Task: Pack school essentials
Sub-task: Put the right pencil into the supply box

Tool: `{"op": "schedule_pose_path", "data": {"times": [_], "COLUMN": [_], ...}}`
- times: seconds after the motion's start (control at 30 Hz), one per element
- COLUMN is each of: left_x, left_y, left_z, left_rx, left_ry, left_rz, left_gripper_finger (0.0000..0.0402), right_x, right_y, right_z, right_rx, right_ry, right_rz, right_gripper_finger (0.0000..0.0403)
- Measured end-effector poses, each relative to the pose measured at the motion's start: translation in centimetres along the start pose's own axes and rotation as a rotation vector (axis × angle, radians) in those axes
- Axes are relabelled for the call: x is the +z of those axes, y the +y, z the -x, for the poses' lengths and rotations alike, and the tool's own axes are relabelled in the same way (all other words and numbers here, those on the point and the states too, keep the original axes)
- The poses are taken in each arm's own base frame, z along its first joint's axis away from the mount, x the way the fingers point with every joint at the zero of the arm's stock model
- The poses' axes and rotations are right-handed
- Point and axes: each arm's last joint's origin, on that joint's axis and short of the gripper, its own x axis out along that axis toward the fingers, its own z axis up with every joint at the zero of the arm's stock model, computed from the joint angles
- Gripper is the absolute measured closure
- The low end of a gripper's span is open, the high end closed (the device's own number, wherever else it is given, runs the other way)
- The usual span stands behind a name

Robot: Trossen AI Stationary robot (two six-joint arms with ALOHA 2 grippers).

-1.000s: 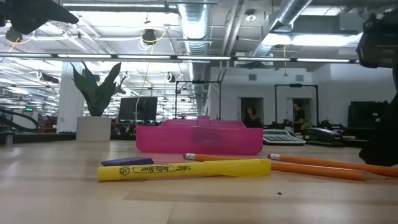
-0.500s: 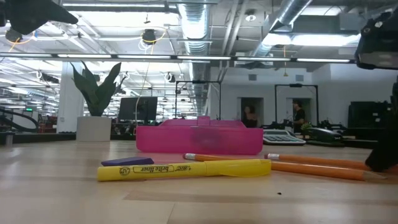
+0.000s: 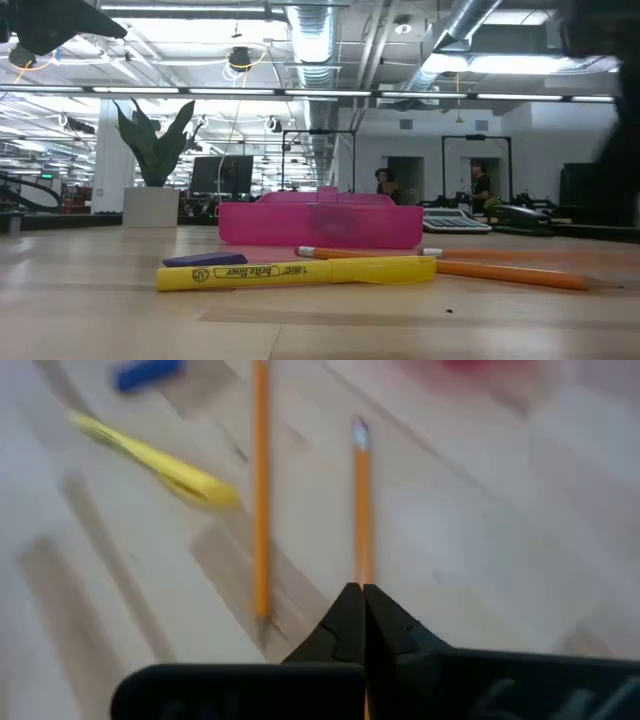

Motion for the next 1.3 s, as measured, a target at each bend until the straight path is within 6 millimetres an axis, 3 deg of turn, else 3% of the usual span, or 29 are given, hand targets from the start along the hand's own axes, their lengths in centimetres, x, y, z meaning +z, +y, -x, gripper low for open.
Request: {"op": "schedule_pose_path", "data": {"times": [0.3, 0.47, 0.57, 0.7, 0.87, 1.13, 1.3], "left_x": [0.0, 0.1, 0.0, 0.0, 0.0, 0.1, 0.3], "left_y": [0.0, 0.0, 0.0, 0.0, 0.0, 0.2, 0.4], "left_z": [0.0, 0.0, 0.0, 0.0, 0.0, -0.2, -0.5], "left_rx": [0.005, 0.006, 0.003, 0.002, 0.004, 0.025, 0.048], "left_ry": [-0.014, -0.018, -0.010, -0.007, -0.003, 0.000, 0.003], "left_rz": [-0.007, -0.006, -0.002, 0.010, 0.007, 0.003, 0.013], "left_gripper_finger": [0.0193, 0.0193, 0.0193, 0.0193, 0.0193, 0.0193, 0.0193], "right_x": [5.7, 5.9, 4.6, 1.6, -2.6, -7.9, -10.1], "right_y": [-0.5, 0.6, 1.0, 0.6, 0.5, -0.7, -1.6], "right_z": [0.7, 0.7, 1.0, 1.6, 0.0, -4.6, -5.6], "right_rx": [0.029, 0.140, 0.153, 0.125, 0.109, 0.043, 0.037], "right_ry": [-0.051, -0.037, -0.086, -0.217, -0.229, -0.327, -0.376], "right_rz": [0.113, 0.167, 0.160, 0.104, 0.153, 0.047, 0.024], "right_gripper_finger": [0.0397, 0.0343, 0.0297, 0.0239, 0.0191, 0.0175, 0.0183]}}
